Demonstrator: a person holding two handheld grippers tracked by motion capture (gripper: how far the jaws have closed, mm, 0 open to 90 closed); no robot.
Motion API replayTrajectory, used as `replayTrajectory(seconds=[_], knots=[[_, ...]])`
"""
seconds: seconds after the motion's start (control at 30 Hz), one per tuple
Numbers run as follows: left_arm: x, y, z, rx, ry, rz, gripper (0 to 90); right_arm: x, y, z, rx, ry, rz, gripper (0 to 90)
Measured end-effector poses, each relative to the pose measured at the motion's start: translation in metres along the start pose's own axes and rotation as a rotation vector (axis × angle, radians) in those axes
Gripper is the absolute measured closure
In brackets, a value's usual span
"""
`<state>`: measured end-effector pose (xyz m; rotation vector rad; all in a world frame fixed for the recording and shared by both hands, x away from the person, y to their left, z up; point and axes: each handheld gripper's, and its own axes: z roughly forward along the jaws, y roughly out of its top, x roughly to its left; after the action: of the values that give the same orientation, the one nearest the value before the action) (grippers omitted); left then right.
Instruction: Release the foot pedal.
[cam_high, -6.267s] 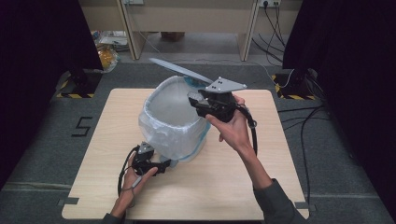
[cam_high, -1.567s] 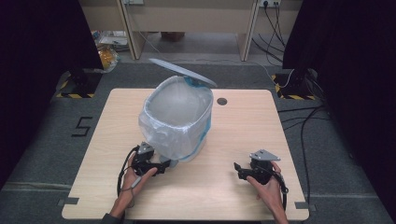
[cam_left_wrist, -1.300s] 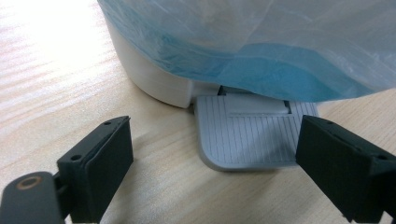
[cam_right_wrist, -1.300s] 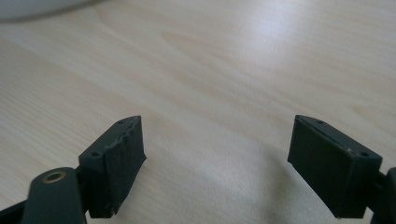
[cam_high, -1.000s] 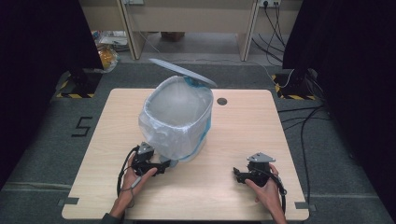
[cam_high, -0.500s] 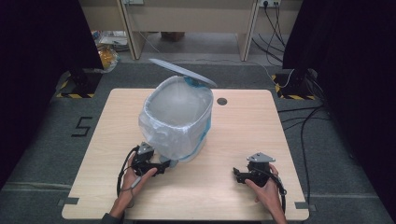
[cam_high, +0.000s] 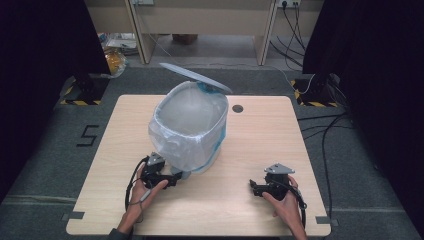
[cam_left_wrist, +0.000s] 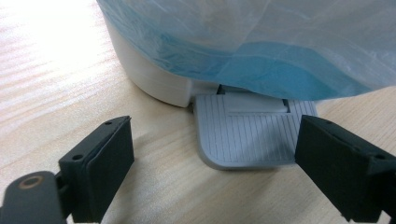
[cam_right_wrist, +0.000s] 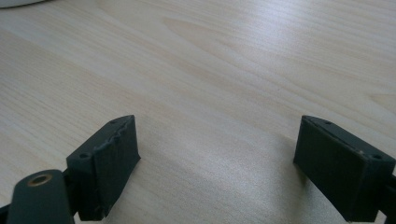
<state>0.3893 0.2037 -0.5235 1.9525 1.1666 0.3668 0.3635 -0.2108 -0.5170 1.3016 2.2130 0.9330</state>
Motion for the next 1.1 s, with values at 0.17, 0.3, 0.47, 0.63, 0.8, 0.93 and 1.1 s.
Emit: replayTrajectory(seconds=[0.17,0.3,0.47,0.63,0.8,0.93,1.1], knots=[[-0.0002,-0.0002,-0.0003,-0.001,-0.001,0.002,11.6,0.0000,0.0000,0.0000,0.000,0.000,-0.001,13.5],[-0.0001,-0.0002,-0.0003,-0.001,-0.002,0.000,11.5,0.0000,0.0001,0.0001,0.000,0.001,0.000,13.5],[0.0011,-0.0003,-0.0007,-0.005,-0.011,-0.013,11.5,0.0000,0.0001,0.0001,0.000,0.001,0.000,13.4],[0.0025,-0.0007,-0.0016,-0.015,-0.020,-0.030,11.4,0.0002,0.0002,0.0004,0.000,0.002,0.000,12.9],[0.0030,-0.0009,-0.0019,-0.019,-0.025,-0.044,11.4,0.0002,0.0002,0.0004,0.000,0.002,0.000,13.0],[0.0048,-0.0007,-0.0032,-0.019,-0.048,-0.060,13.4,0.0002,0.0002,0.0004,0.000,0.002,0.000,12.9],[0.0068,-0.0009,-0.0045,-0.022,-0.054,-0.071,14.1,0.0002,0.0002,0.0004,0.000,0.002,0.000,12.9]])
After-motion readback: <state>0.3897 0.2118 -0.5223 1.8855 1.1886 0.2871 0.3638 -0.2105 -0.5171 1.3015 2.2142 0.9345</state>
